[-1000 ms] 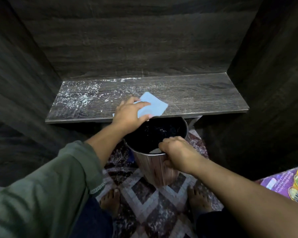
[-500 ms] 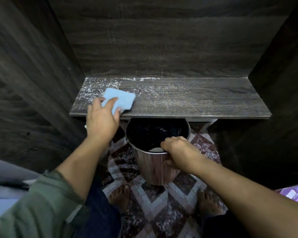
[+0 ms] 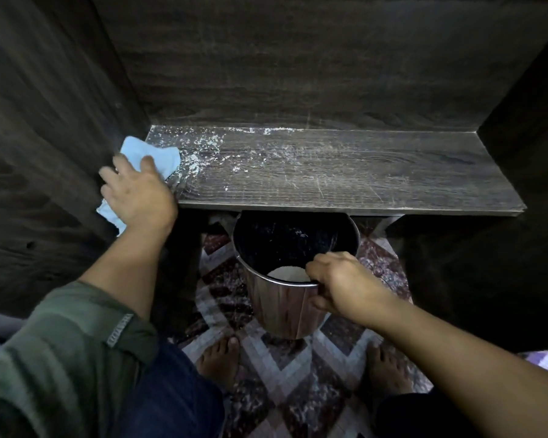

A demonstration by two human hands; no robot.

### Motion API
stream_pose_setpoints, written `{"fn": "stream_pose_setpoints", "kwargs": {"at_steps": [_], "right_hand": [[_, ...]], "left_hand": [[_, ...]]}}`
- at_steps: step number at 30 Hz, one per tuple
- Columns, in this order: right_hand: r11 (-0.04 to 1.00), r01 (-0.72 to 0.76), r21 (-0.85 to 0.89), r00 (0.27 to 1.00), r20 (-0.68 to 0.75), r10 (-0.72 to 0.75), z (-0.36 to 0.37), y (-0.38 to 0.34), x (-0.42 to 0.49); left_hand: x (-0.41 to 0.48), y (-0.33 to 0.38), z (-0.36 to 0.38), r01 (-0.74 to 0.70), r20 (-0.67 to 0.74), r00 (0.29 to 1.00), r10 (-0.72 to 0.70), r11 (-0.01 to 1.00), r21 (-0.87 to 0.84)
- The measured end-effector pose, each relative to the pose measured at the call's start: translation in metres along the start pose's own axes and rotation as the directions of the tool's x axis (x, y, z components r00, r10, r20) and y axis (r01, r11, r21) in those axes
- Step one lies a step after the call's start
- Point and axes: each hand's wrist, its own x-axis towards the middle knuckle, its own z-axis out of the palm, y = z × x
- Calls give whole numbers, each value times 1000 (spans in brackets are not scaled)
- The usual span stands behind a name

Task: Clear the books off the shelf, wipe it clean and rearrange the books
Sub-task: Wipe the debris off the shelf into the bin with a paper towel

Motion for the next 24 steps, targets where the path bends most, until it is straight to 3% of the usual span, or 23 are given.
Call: {"fn": "stream_pose_setpoints", "kwargs": {"at_steps": [3,6,13,17,22,24], "right_hand": [[1000,-6,-6,1000,13,6,1,3,0],[999,-25,-32,999,41,26,0,4,0],[998,-44,-33,995,86,47,-5,1,-4],[998,-44,-38,995,88,47,-4,2,-4],[998,-62,-30,997,48,63,-5,10,-7],[997,-71,-27,997,36,72,-6,13,-9]], "left_hand": [[2,5,-2,97,96,991,-94,995,-31],[-2,12,-4,112,119,988,-99,987,-113],[-57,73,-3,-150,44,986,163,964,-218],[-83,100,1,-353,-27,933,359,896,-268],[-51,95,-9,-306,-75,952,298,894,-327],[-32,79,-4,-338,-67,939,337,873,-351]]}}
